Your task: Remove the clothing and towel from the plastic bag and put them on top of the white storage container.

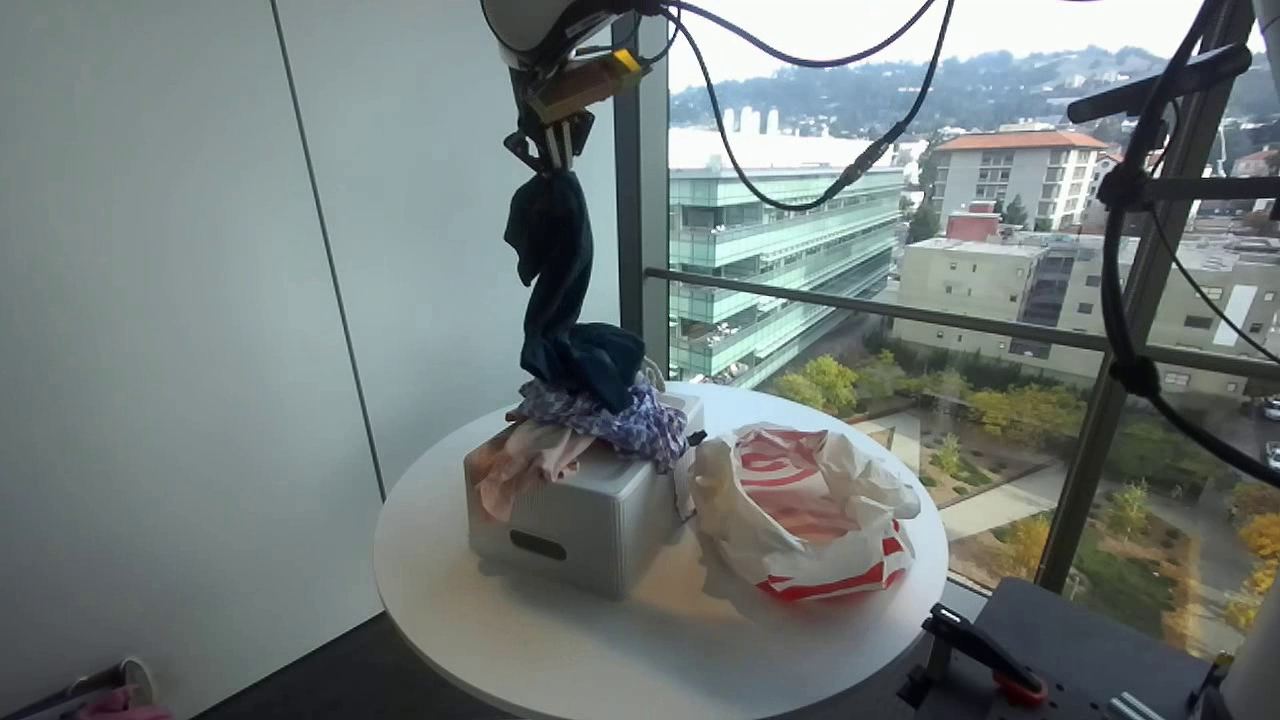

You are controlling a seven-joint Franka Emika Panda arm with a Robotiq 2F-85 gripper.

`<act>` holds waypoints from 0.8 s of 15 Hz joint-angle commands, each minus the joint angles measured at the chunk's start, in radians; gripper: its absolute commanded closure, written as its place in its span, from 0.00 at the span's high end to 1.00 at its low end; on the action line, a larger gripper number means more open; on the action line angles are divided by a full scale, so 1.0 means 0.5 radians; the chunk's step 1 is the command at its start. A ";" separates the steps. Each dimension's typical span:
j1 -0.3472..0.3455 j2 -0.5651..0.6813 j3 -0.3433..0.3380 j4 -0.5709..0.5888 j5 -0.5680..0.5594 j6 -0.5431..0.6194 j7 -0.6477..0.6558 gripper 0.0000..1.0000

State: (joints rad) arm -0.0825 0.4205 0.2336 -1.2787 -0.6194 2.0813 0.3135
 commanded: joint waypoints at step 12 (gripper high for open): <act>0.148 0.667 -0.453 0.047 0.671 -0.082 -0.684 0.04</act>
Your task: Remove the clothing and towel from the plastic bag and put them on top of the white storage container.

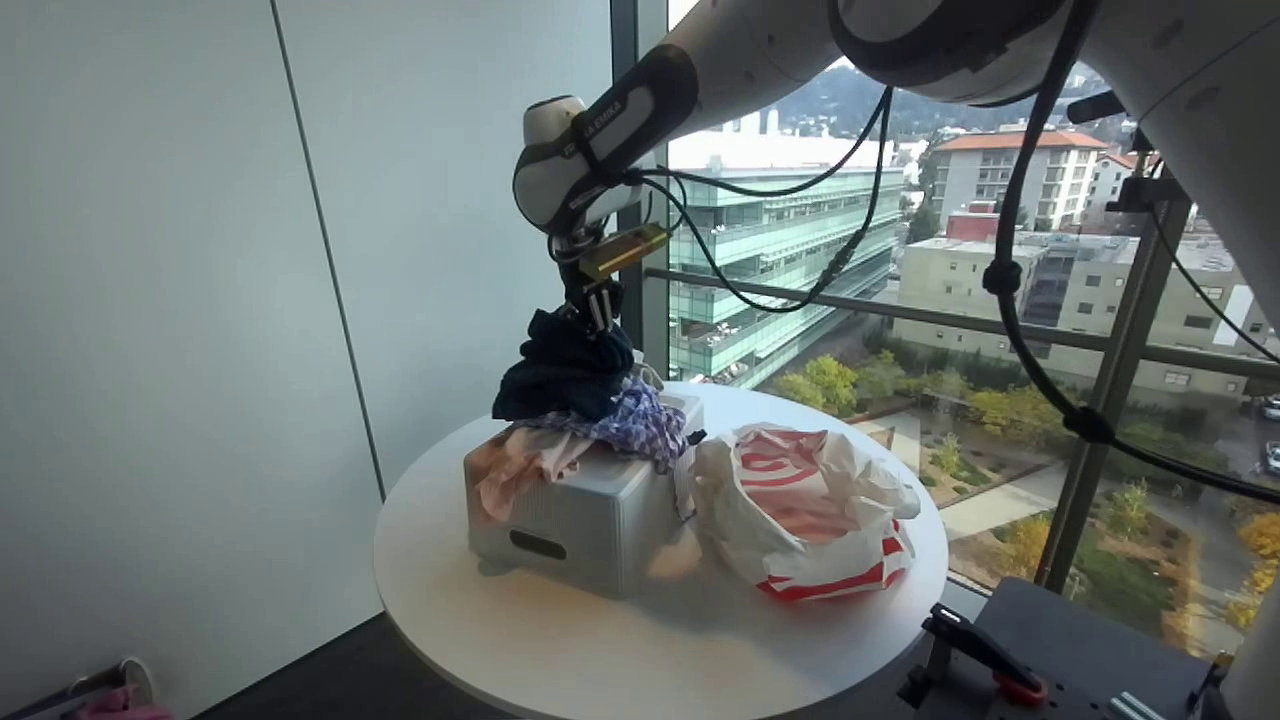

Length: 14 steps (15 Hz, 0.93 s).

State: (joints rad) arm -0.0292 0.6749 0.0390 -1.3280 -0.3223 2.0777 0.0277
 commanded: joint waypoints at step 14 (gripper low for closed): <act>-0.022 -0.323 0.024 -0.188 0.359 -0.488 -0.533 0.81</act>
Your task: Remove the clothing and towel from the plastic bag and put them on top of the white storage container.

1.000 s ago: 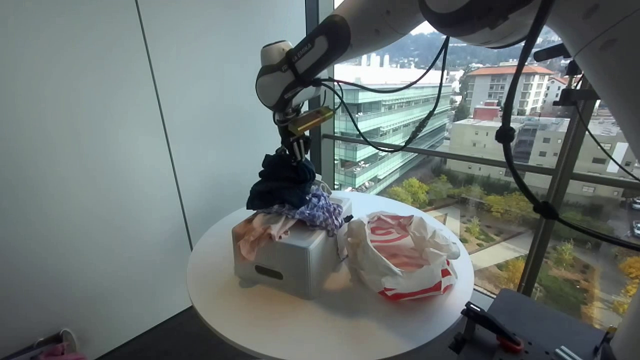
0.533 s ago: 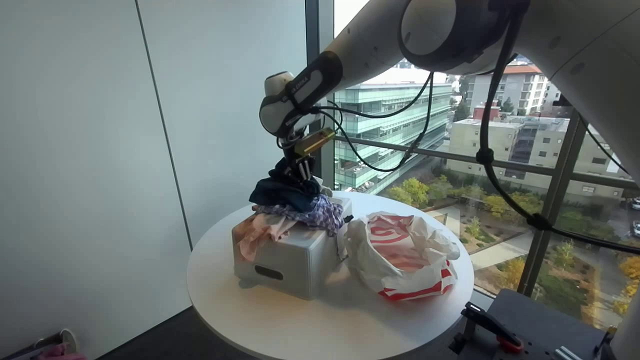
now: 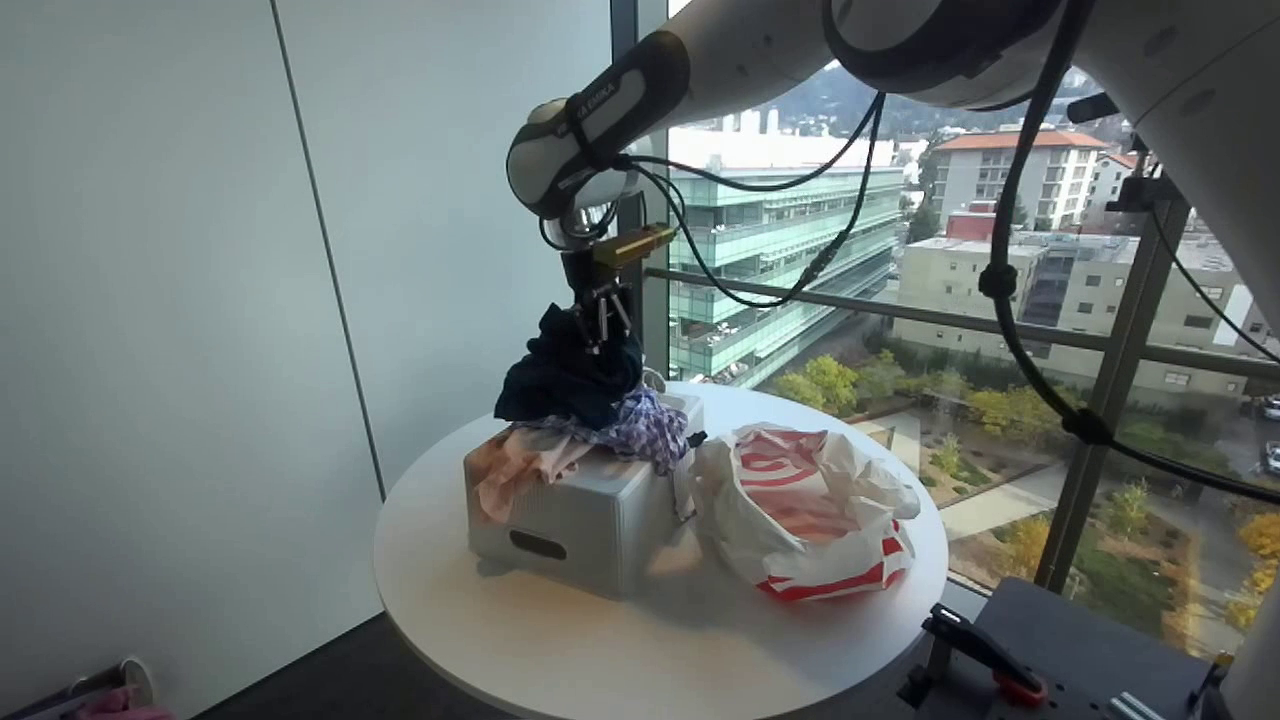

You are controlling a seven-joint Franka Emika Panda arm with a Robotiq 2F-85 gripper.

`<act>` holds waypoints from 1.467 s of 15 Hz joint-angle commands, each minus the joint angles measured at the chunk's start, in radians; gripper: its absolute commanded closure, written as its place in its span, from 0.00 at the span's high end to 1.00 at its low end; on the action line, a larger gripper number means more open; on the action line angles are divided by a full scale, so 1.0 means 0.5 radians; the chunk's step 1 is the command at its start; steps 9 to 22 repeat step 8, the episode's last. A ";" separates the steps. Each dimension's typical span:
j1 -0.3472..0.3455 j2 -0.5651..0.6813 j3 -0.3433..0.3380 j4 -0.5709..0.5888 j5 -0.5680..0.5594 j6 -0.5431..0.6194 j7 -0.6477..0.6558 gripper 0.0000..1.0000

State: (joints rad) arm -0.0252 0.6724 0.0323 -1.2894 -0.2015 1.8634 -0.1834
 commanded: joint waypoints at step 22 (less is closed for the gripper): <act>-0.046 -0.935 -0.031 -0.697 0.291 -0.369 -0.046 1.00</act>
